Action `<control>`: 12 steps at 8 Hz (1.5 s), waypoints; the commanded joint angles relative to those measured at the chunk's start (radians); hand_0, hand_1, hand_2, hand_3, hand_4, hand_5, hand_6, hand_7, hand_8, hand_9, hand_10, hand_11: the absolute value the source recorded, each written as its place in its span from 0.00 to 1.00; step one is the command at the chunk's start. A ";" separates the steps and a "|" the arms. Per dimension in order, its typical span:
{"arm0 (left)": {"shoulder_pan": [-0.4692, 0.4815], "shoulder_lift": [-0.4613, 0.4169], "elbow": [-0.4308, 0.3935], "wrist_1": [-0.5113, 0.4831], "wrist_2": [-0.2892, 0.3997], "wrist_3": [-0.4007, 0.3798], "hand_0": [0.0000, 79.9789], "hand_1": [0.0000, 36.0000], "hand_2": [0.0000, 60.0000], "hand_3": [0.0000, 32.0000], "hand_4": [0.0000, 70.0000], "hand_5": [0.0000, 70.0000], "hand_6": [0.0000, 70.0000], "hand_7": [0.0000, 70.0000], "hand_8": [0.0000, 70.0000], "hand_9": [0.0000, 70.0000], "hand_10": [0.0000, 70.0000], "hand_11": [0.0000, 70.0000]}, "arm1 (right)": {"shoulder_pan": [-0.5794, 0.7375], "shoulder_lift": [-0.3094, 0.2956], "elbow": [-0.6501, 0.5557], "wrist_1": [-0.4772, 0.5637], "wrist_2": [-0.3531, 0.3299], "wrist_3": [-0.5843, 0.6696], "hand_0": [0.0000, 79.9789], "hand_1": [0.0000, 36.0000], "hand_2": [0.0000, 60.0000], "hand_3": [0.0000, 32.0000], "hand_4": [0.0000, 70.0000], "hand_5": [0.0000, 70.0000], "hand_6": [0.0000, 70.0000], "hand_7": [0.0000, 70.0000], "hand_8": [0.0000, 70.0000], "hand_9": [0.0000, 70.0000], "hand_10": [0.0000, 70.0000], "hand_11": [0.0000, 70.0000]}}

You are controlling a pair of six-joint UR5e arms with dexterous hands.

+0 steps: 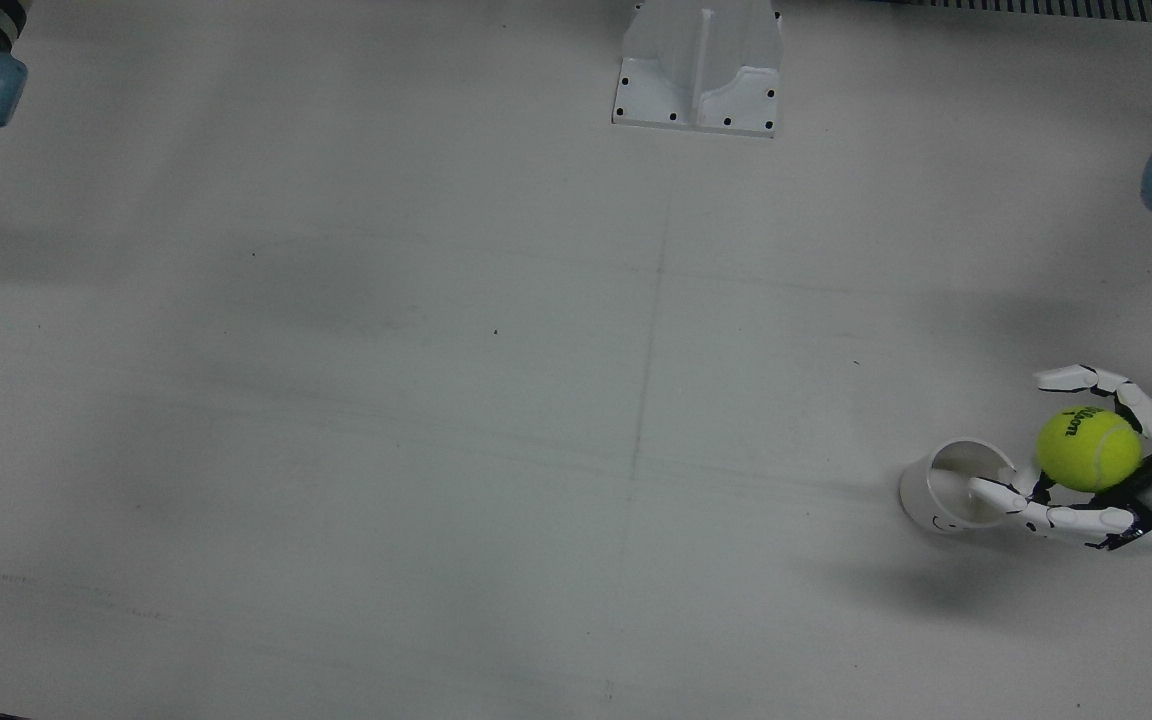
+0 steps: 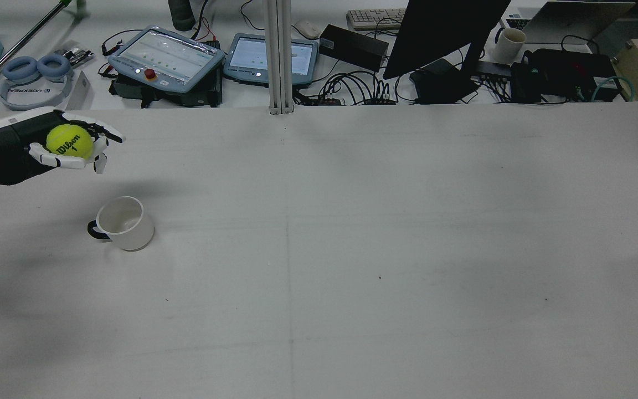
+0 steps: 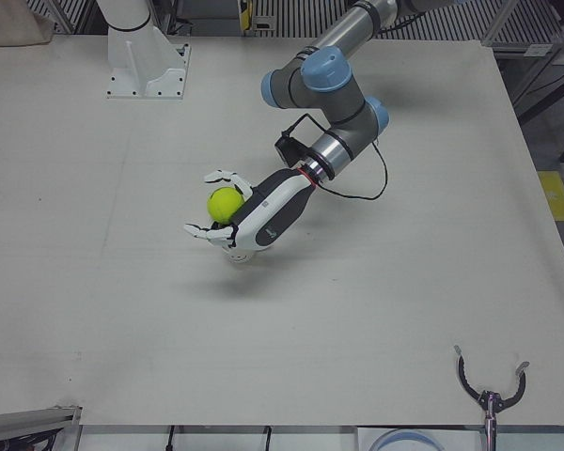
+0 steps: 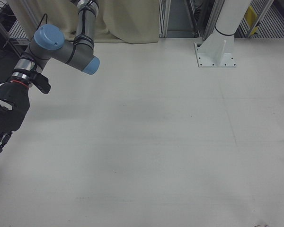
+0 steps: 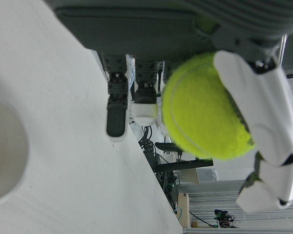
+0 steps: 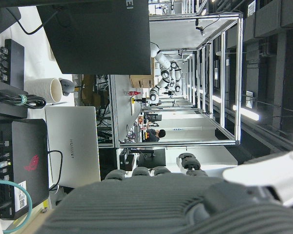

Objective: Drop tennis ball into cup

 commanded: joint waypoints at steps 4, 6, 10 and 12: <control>0.014 0.021 -0.010 -0.010 -0.013 0.013 0.59 0.54 0.33 0.00 0.17 0.00 0.01 0.34 0.00 0.05 0.00 0.00 | 0.000 0.000 0.000 0.000 0.000 0.000 0.00 0.00 0.00 0.00 0.00 0.00 0.00 0.00 0.00 0.00 0.00 0.00; 0.014 0.035 -0.012 -0.022 -0.013 0.013 0.59 0.57 0.35 0.00 0.17 0.00 0.00 0.34 0.00 0.05 0.00 0.00 | 0.000 0.000 0.000 0.000 0.000 0.000 0.00 0.00 0.00 0.00 0.00 0.00 0.00 0.00 0.00 0.00 0.00 0.00; -0.155 -0.080 -0.073 0.140 -0.013 0.009 0.62 0.65 0.36 0.00 0.14 0.03 0.02 0.34 0.00 0.05 0.00 0.00 | 0.000 0.000 0.000 0.000 0.000 0.000 0.00 0.00 0.00 0.00 0.00 0.00 0.00 0.00 0.00 0.00 0.00 0.00; -0.263 -0.266 0.141 0.150 -0.013 0.011 0.62 0.68 0.34 0.00 0.00 0.04 0.02 0.26 0.00 0.03 0.00 0.00 | 0.000 0.000 0.002 0.000 0.000 0.000 0.00 0.00 0.00 0.00 0.00 0.00 0.00 0.00 0.00 0.00 0.00 0.00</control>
